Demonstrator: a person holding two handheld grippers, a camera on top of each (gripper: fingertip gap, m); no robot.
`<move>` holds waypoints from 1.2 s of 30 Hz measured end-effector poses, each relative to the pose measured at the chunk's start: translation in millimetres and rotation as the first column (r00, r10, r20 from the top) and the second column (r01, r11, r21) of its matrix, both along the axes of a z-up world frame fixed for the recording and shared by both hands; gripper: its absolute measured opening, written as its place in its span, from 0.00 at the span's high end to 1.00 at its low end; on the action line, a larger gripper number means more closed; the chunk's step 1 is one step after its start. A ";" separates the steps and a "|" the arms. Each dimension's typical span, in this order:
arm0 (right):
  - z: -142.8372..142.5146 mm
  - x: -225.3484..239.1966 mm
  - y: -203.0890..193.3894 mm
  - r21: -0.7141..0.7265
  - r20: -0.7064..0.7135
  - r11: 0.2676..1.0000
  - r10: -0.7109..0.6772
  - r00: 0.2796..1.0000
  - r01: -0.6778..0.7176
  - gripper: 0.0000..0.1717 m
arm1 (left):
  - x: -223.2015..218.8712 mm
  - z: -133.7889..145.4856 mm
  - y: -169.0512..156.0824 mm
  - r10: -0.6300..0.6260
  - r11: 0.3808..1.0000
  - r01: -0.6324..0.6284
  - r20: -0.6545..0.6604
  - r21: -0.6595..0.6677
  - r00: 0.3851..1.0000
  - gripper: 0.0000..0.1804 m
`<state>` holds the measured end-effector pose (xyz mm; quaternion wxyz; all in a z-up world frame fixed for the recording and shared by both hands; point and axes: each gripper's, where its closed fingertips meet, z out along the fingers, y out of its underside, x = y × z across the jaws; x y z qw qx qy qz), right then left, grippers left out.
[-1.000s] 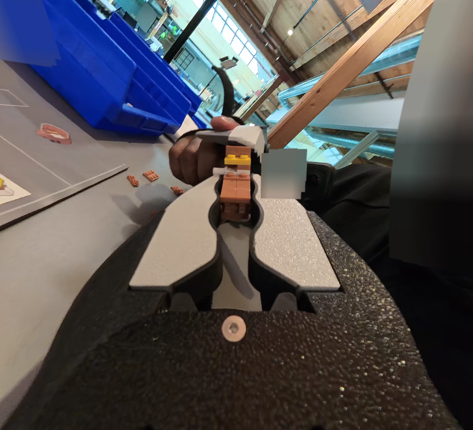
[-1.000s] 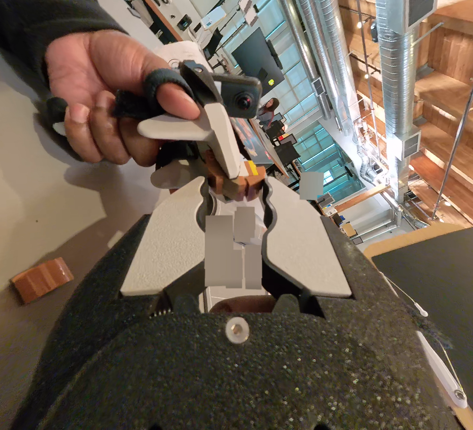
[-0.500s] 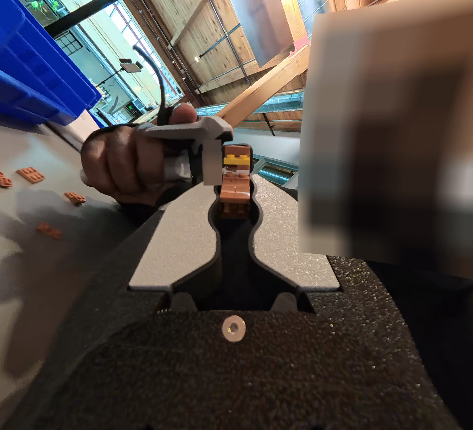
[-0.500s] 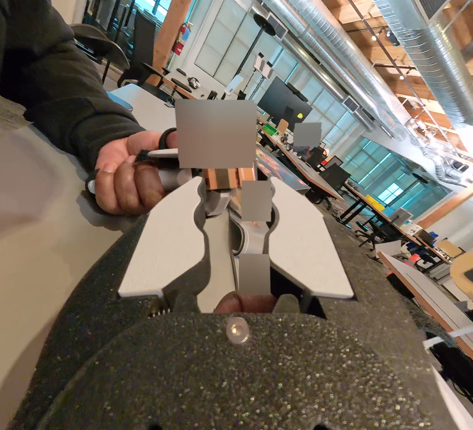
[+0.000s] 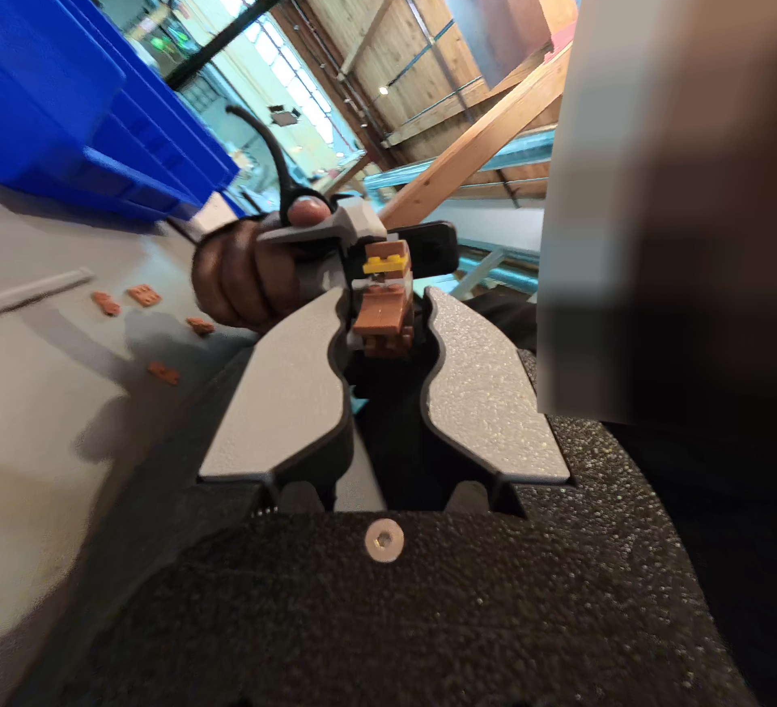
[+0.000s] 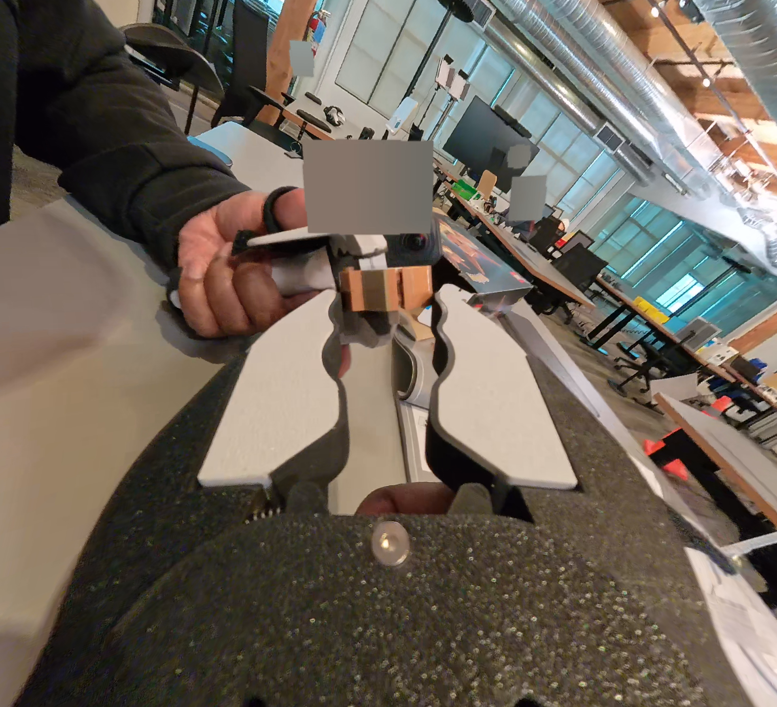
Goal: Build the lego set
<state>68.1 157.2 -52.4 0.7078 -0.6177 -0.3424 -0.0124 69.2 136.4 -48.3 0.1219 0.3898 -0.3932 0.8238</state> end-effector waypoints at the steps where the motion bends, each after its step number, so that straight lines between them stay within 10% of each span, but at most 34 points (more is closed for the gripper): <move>1: 0.1 2.8 0.8 -0.012 -0.017 1.000 -0.010 1.000 0.010 0.77 | 1.5 -0.5 5.1 0.041 0.998 -0.042 0.017 0.053 0.999 0.81; 5: -0.8 16.2 6.9 -0.086 -0.100 0.994 -0.081 0.992 0.073 0.77 | 5.8 0.3 29.5 0.232 0.894 -0.284 0.183 0.347 0.955 0.77; 11: -7.3 33.3 18.3 -0.296 -0.335 0.945 -0.239 0.911 0.139 0.77 | 10.8 -5.7 46.3 0.239 0.227 -0.688 0.645 0.689 0.726 0.76; 17: -12.6 26.9 18.3 -0.431 -0.559 0.902 -0.272 0.783 0.006 0.77 | 13.5 -17.8 38.8 0.030 -0.127 -0.779 0.788 0.614 0.616 0.79; 29: -25.3 7.7 19.6 -0.502 -0.546 0.865 -0.313 0.777 -0.004 0.76 | 16.4 -23.0 31.6 -0.162 -0.379 -0.818 0.839 0.433 0.519 0.89; 36: -11.2 11.8 13.5 -0.390 -0.567 0.920 -0.276 0.776 0.043 0.77 | 14.6 -17.2 31.7 0.039 -0.188 -0.828 0.847 0.527 0.530 0.89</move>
